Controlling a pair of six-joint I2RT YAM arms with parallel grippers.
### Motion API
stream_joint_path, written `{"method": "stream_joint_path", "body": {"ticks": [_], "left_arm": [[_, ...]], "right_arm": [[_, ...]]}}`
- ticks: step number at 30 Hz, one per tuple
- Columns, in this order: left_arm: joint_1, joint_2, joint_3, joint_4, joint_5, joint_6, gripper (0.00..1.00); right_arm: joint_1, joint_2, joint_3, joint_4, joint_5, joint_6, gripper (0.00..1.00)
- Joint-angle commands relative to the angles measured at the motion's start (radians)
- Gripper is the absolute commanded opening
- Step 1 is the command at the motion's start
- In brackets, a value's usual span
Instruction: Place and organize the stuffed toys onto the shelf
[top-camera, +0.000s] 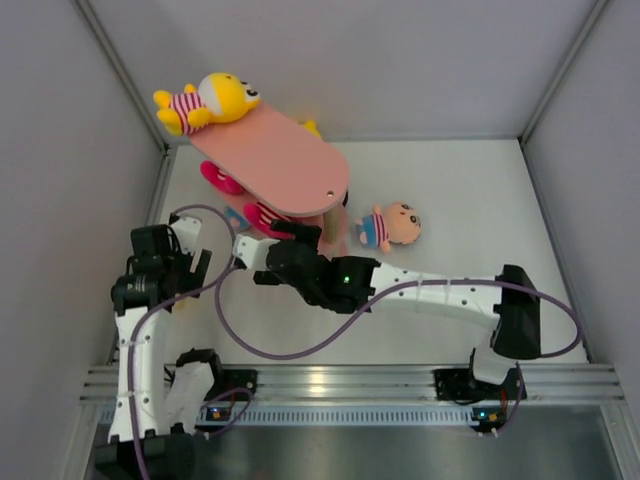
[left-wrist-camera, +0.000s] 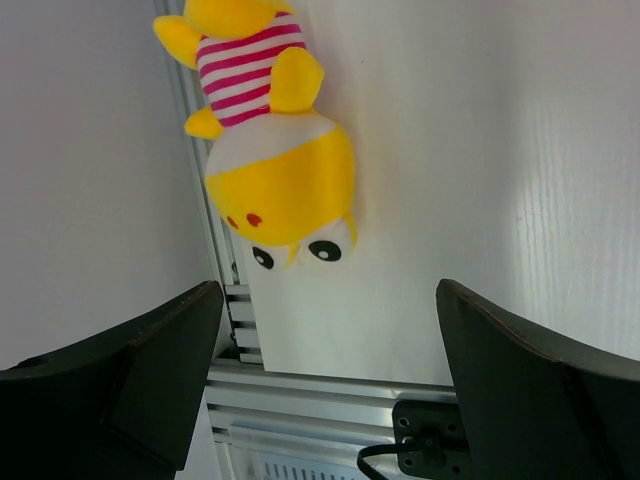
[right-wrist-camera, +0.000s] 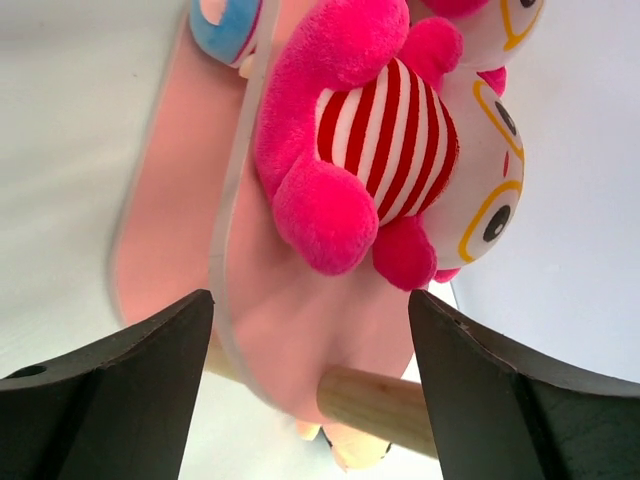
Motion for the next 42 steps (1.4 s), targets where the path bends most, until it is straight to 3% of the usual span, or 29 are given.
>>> {"method": "stream_joint_path", "body": {"ticks": [1,8,13,16,18,19,20,22,23,24,28,34,39,42], "left_arm": [[0.028,0.077,0.013,0.114,-0.002,-0.010,0.95],[0.188,0.250,0.008,0.193,0.129,0.050,0.95],[0.332,0.397,-0.055,0.304,0.111,0.070,0.95],[0.364,0.488,-0.079,0.347,0.110,0.071,0.97],[0.366,0.529,-0.105,0.379,0.123,0.082,0.93],[0.366,0.535,-0.116,0.413,0.137,0.091,0.88],[0.366,0.540,-0.125,0.430,0.146,0.111,0.67],[0.366,0.529,-0.150,0.457,0.174,0.129,0.42],[0.366,0.506,-0.160,0.454,0.189,0.151,0.18],[0.366,0.485,-0.167,0.453,0.223,0.160,0.00],[0.366,0.254,-0.193,0.396,0.351,0.232,0.00],[0.366,-0.061,-0.070,0.079,0.481,0.303,0.00],[0.366,-0.193,0.172,-0.151,0.522,0.323,0.00],[0.363,-0.187,0.376,-0.265,0.588,0.318,0.00]], "right_arm": [[0.037,-0.088,0.072,-0.049,-0.031,0.028,0.79],[0.044,-0.163,0.076,-0.105,-0.106,0.051,0.80],[0.044,-0.197,0.075,-0.115,-0.152,0.079,0.80],[0.044,-0.207,0.072,-0.117,-0.160,0.085,0.80],[0.044,-0.211,0.076,-0.118,-0.165,0.089,0.80],[0.044,-0.217,0.076,-0.117,-0.174,0.097,0.80],[0.044,-0.223,0.076,-0.118,-0.180,0.102,0.80],[0.043,-0.241,0.076,-0.118,-0.203,0.115,0.81],[0.044,-0.249,0.078,-0.121,-0.212,0.120,0.82],[0.044,-0.255,0.079,-0.123,-0.221,0.123,0.81],[0.043,-0.296,0.099,-0.158,-0.276,0.140,0.83],[0.029,-0.355,0.144,-0.207,-0.425,0.194,0.84],[-0.005,-0.385,0.196,-0.226,-0.529,0.240,0.85],[-0.043,-0.382,0.244,-0.243,-0.604,0.258,0.85]]}}
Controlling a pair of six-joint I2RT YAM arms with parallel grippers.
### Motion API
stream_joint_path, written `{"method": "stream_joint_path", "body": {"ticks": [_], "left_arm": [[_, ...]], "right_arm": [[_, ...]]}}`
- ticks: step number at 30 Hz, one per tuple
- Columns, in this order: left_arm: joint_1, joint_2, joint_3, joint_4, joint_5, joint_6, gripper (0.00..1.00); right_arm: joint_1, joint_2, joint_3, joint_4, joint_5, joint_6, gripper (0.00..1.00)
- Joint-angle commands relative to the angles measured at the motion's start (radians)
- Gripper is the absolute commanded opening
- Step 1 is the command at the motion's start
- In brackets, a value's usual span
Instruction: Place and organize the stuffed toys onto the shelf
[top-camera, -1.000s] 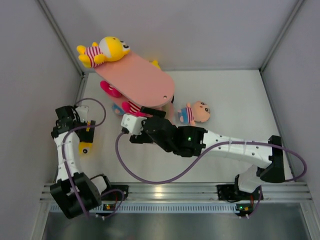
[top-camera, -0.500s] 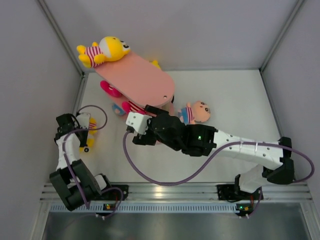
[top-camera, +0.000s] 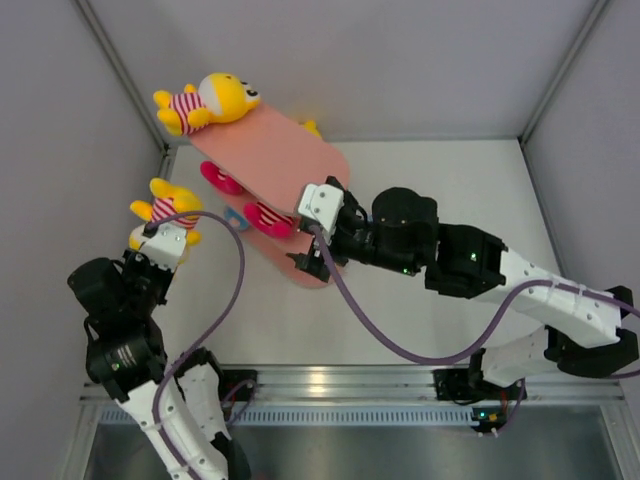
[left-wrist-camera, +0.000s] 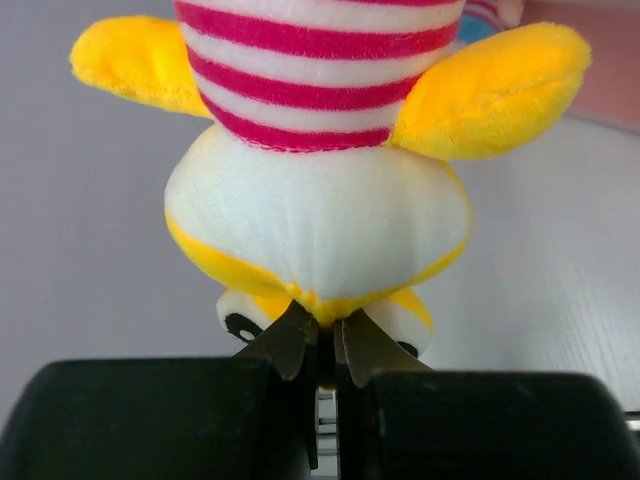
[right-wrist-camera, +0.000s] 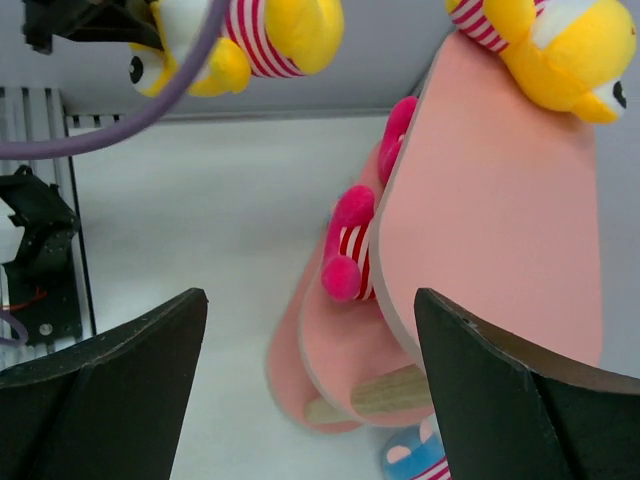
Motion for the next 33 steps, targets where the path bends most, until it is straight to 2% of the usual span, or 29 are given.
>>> {"method": "stream_joint_path", "body": {"ticks": [1,4,5,7,8,12,15,18,22,27,33], "left_arm": [[0.000,0.007,0.256,-0.192,0.136,0.019,0.00],[-0.026,0.039,0.471,-0.308,0.303,0.013,0.00],[-0.055,0.042,0.513,-0.330,0.407,0.011,0.00],[-0.090,0.047,0.599,-0.370,0.516,0.008,0.00],[-0.128,0.045,0.612,-0.373,0.615,0.005,0.00],[-0.202,0.021,0.561,-0.384,0.841,0.045,0.00],[-0.204,0.007,0.483,-0.391,0.822,0.089,0.00],[-0.218,-0.010,0.396,-0.431,0.777,0.166,0.00],[-0.248,-0.036,0.321,-0.431,0.739,0.182,0.00],[-0.287,-0.054,0.238,-0.431,0.756,0.179,0.00],[-0.314,-0.093,0.195,-0.431,0.777,0.162,0.00]], "right_arm": [[-0.046,-0.022,0.080,-0.018,-0.142,0.055,0.85],[-0.103,-0.025,0.111,-0.019,-0.247,0.079,0.85],[-0.126,-0.027,0.116,-0.018,-0.261,0.084,0.85],[-0.140,-0.038,0.128,-0.030,-0.303,0.084,0.85],[-0.143,-0.045,0.133,-0.033,-0.335,0.082,0.85],[-0.154,-0.061,0.156,-0.077,-0.462,0.069,0.85],[-0.154,-0.074,0.172,-0.169,-0.556,0.007,0.86],[-0.155,-0.102,0.168,-0.283,-0.562,-0.085,0.86],[-0.157,-0.116,0.188,-0.409,-0.573,-0.166,0.89],[-0.157,-0.067,0.243,-0.410,-0.556,-0.175,0.91],[-0.157,0.090,0.436,-0.421,-0.596,-0.172,0.93]]}}
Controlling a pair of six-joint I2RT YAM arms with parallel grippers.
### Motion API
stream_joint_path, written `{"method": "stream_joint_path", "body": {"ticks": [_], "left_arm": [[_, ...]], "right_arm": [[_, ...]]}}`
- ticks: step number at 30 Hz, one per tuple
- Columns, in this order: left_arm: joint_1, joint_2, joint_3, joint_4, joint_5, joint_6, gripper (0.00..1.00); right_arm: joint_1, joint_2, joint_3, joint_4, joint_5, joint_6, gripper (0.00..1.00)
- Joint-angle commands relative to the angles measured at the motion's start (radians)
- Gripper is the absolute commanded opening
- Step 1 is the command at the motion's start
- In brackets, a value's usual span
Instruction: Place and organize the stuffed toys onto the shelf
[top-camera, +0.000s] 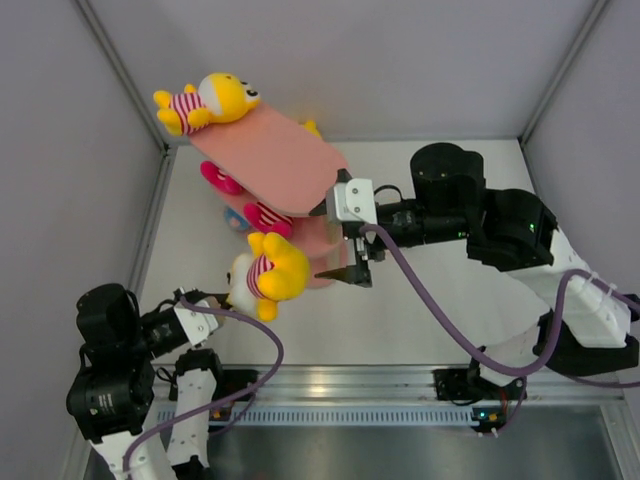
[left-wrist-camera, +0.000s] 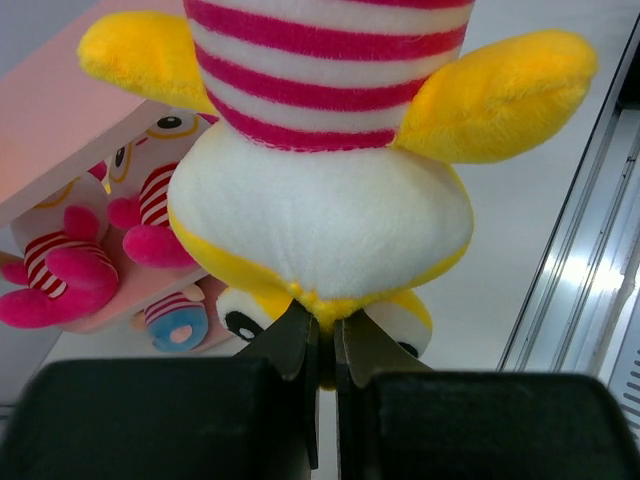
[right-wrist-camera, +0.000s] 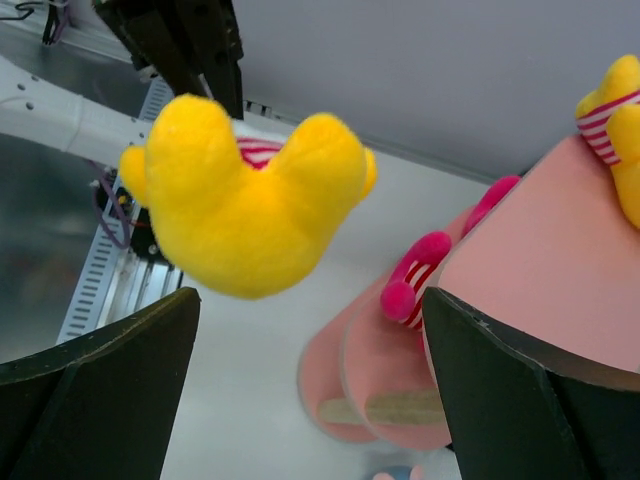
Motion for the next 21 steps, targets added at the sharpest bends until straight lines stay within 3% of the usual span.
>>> {"method": "stream_joint_path", "body": {"ticks": [1,9,12,13,16,17,19,21], "left_arm": [[-0.012,-0.024,-0.011,-0.152,0.044,0.014,0.00],[-0.013,-0.038,-0.028,-0.152,0.047,0.021,0.00],[-0.015,-0.040,-0.034,-0.152,0.049,0.034,0.00],[-0.015,-0.040,-0.039,-0.154,0.043,0.038,0.00],[-0.015,-0.040,-0.043,-0.152,0.032,0.052,0.00],[-0.016,-0.037,-0.045,-0.152,0.026,0.052,0.00],[-0.016,-0.035,-0.040,-0.152,0.012,0.054,0.00],[-0.016,-0.034,-0.023,-0.152,-0.031,0.054,0.06]], "right_arm": [[-0.011,0.082,0.135,-0.012,-0.059,-0.019,0.93],[-0.030,0.208,0.209,-0.042,-0.267,-0.019,0.91],[-0.030,0.226,0.160,-0.070,-0.338,-0.028,0.83],[-0.030,0.231,0.148,-0.079,-0.352,-0.037,0.78],[-0.029,0.243,0.116,-0.102,-0.412,-0.049,0.46],[-0.030,0.236,0.105,-0.099,-0.442,-0.049,0.25],[-0.029,0.220,0.074,-0.064,-0.449,-0.022,0.00],[-0.029,0.185,0.045,-0.024,-0.444,-0.012,0.00]]}}
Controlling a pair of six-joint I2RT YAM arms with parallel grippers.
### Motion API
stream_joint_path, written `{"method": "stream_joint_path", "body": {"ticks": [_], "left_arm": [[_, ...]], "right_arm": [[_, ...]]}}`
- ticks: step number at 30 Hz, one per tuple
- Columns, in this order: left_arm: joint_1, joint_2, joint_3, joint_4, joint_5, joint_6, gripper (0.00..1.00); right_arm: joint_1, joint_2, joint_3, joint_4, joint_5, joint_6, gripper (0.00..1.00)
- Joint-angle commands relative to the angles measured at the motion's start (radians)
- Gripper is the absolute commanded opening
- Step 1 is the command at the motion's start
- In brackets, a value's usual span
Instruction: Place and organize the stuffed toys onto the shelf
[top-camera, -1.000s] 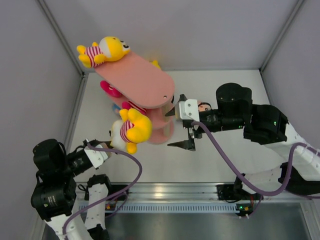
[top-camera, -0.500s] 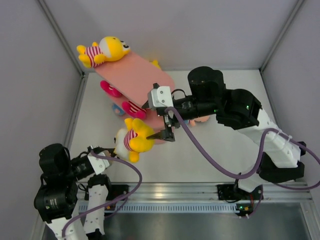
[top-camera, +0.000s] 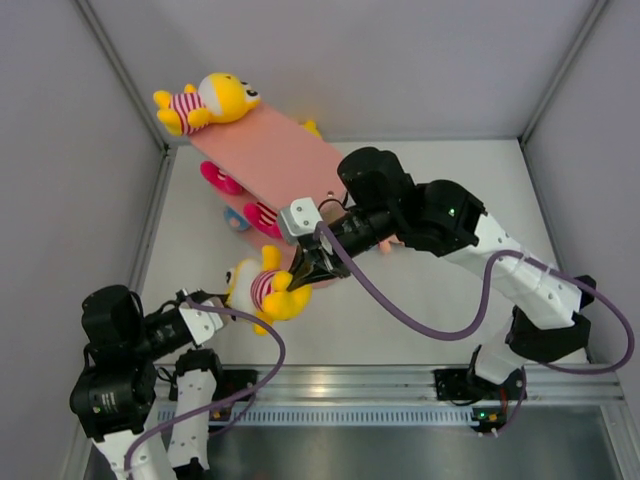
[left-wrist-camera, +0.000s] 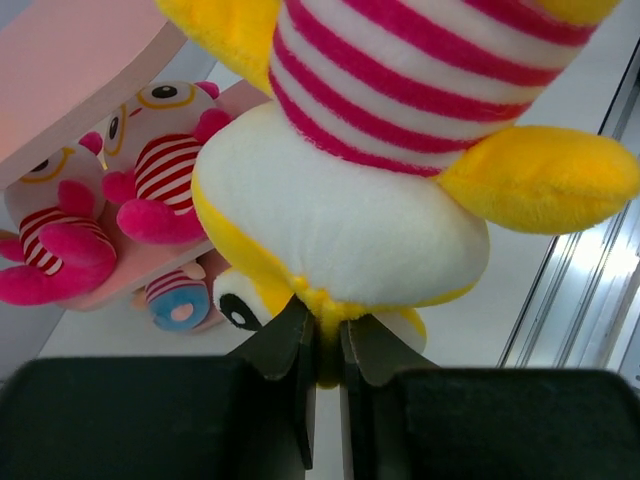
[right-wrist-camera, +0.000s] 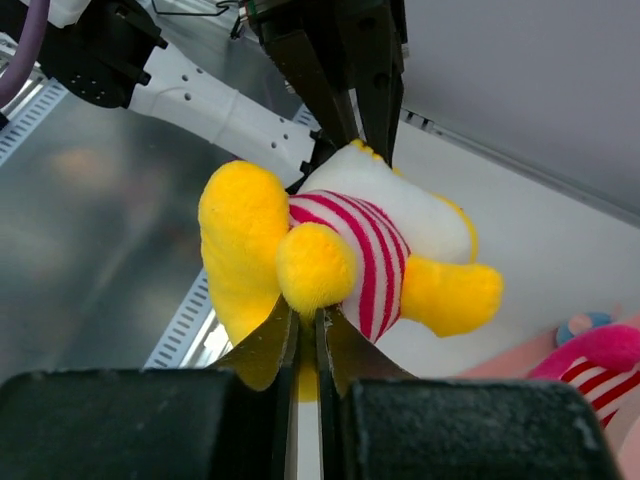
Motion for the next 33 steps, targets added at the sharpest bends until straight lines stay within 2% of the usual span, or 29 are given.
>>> {"method": "stream_joint_path", "body": {"ticks": [1,2,3,4,5,6,7,9,11,14,16,19,20,23,25,28,33], "left_arm": [[-0.006,-0.004,0.032,-0.142,-0.007,0.022,0.16],[-0.006,-0.005,0.039,-0.142,-0.028,0.030,0.39],[-0.004,-0.008,0.059,-0.141,-0.077,0.033,0.51],[-0.004,-0.010,0.068,-0.133,-0.112,0.033,0.58],[-0.001,-0.017,0.081,-0.117,-0.145,0.000,0.72],[-0.001,-0.022,0.082,-0.063,-0.231,-0.037,0.75],[-0.001,-0.033,0.082,-0.037,-0.279,-0.113,0.82],[-0.001,-0.045,0.079,-0.001,-0.421,-0.157,0.94],[-0.001,-0.051,0.079,0.034,-0.511,-0.217,0.98],[-0.001,-0.038,0.095,0.062,-0.677,-0.302,0.99],[-0.003,-0.021,0.104,0.065,-0.737,-0.333,0.99],[-0.003,-0.008,0.105,0.066,-0.732,-0.363,0.98],[-0.003,-0.007,0.102,0.066,-0.731,-0.364,0.98],[-0.003,-0.001,0.092,0.068,-0.734,-0.370,0.98],[-0.003,-0.002,0.082,0.069,-0.742,-0.369,0.98],[-0.003,-0.002,0.061,0.068,-0.771,-0.370,0.98],[-0.003,-0.014,0.035,0.069,-0.800,-0.367,0.98]], "right_arm": [[-0.003,-0.049,-0.043,0.059,-0.061,0.011,0.00],[-0.005,-0.075,-0.051,0.087,-0.037,0.049,0.00],[-0.005,-0.092,-0.075,0.119,-0.019,0.075,0.00],[-0.003,-0.107,-0.091,0.215,0.003,0.143,0.00],[-0.005,-0.147,-0.109,0.267,0.058,0.180,0.00],[-0.003,-0.167,-0.143,0.376,0.086,0.248,0.00],[-0.005,-0.204,-0.154,0.416,0.144,0.278,0.00],[-0.003,-0.230,-0.168,0.491,0.219,0.335,0.00],[-0.005,-0.253,-0.163,0.570,0.370,0.402,0.00],[-0.005,-0.270,-0.163,0.656,0.548,0.433,0.00],[-0.005,-0.272,-0.157,0.690,0.584,0.447,0.00],[-0.005,-0.266,-0.157,0.759,0.736,0.502,0.00],[-0.005,-0.270,-0.171,0.786,0.896,0.507,0.00],[-0.003,-0.293,-0.311,0.977,1.212,0.559,0.00],[-0.005,-0.287,-0.437,1.155,1.341,0.538,0.00],[-0.003,-0.220,-0.468,1.240,1.449,0.524,0.00],[0.027,-0.103,-0.435,1.293,1.493,0.487,0.00]]}}
